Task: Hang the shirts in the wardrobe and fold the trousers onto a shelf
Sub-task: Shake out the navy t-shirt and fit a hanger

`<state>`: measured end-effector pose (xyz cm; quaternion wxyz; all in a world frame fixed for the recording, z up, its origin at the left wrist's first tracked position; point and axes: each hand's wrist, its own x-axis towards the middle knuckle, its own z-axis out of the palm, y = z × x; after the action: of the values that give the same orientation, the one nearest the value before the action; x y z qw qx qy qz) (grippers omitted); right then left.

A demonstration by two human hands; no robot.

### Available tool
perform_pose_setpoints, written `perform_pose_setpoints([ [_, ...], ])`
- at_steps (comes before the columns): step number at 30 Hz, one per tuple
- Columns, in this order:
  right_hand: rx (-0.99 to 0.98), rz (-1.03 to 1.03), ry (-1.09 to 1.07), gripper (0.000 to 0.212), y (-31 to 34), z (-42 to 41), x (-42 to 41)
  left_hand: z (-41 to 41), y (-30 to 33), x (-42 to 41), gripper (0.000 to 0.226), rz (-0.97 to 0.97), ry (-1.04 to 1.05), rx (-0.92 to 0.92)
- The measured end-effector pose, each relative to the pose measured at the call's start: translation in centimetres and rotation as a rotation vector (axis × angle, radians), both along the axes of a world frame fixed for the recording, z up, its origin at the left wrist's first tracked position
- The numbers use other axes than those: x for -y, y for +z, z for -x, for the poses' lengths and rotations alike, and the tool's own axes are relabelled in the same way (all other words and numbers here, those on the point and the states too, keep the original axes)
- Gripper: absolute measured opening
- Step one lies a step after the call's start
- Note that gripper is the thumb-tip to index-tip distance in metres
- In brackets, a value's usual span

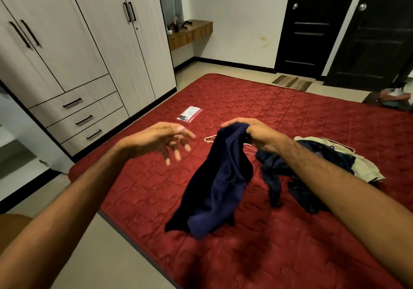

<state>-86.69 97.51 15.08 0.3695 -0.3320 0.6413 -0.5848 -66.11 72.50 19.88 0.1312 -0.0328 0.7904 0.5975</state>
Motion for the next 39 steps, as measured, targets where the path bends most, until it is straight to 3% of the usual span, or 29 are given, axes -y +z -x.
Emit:
perform_pose_setpoints([
  [1, 0.021, 0.057, 0.060, 0.054, 0.4, -0.2, 0.2, 0.8, -0.7, -0.4, 0.036, 0.169, 0.093, -0.120],
  [3, 0.087, 0.164, 0.150, 0.036, 1.1, -0.9, 0.4, 2.2, -2.3, -0.8, 0.040, 0.411, 0.168, -0.316],
  [6, 0.197, 0.328, 0.253, 0.022, 1.8, -2.0, 0.9, 3.4, -3.1, -2.8, 0.063, 0.335, 0.114, -0.359],
  [10, 0.242, 0.436, 0.259, 0.020, 1.7, -2.2, 1.0, 5.3, -3.8, -6.0, 0.042, 0.081, 0.020, -0.266],
  [14, 0.127, 0.346, 0.008, 0.024, 0.8, -1.7, 0.4, 5.9, -5.4, -7.8, 0.013, -0.040, 0.208, -0.271],
  [16, 0.019, 0.228, -0.169, 0.029, 0.0, -1.4, -0.1, 6.3, -5.3, -7.4, 0.014, -0.057, 0.325, -0.308],
  [18, 0.019, 0.141, -0.251, 0.026, -1.1, -1.4, -0.6, 6.5, -4.8, -6.8, 0.015, -0.066, 0.311, -0.302],
  [21, 0.044, -0.042, -0.275, 0.012, -2.5, -2.1, -0.6, 6.8, -4.0, -6.7, 0.014, -0.043, 0.291, -0.313],
  [23, -0.019, -0.183, -0.238, 0.021, -2.9, -2.8, -0.3, 7.0, -3.1, -6.5, 0.017, -0.031, 0.385, -0.372],
  [27, 0.175, -0.040, -0.155, 0.025, -3.1, -5.7, -0.1, 7.1, -1.5, -5.8, 0.015, 0.103, 0.473, -0.572],
  [28, 0.147, -0.014, -0.116, 0.022, -3.1, -6.3, -0.1, 7.1, -1.4, -5.6, 0.016, 0.126, 0.486, -0.598],
  [31, -0.423, -0.162, -0.049, 0.021, -3.8, -6.8, 0.5, 6.3, -1.9, -4.9, 0.019, 0.064, 0.564, -0.578],
  [33, -0.675, -0.208, -0.101, 0.024, -4.0, -7.1, 1.3, 5.5, -2.2, -4.4, 0.021, 0.017, 0.582, -0.549],
  [35, -0.694, -0.218, -0.083, 0.027, -4.3, -6.8, 1.4, 4.7, -2.1, -4.1, 0.023, 0.028, 0.554, -0.537],
  [39, -0.707, -0.371, 0.196, 0.036, -5.2, -5.2, 0.0, 2.9, -1.3, -2.7, 0.020, 0.191, 0.459, -0.563],
])
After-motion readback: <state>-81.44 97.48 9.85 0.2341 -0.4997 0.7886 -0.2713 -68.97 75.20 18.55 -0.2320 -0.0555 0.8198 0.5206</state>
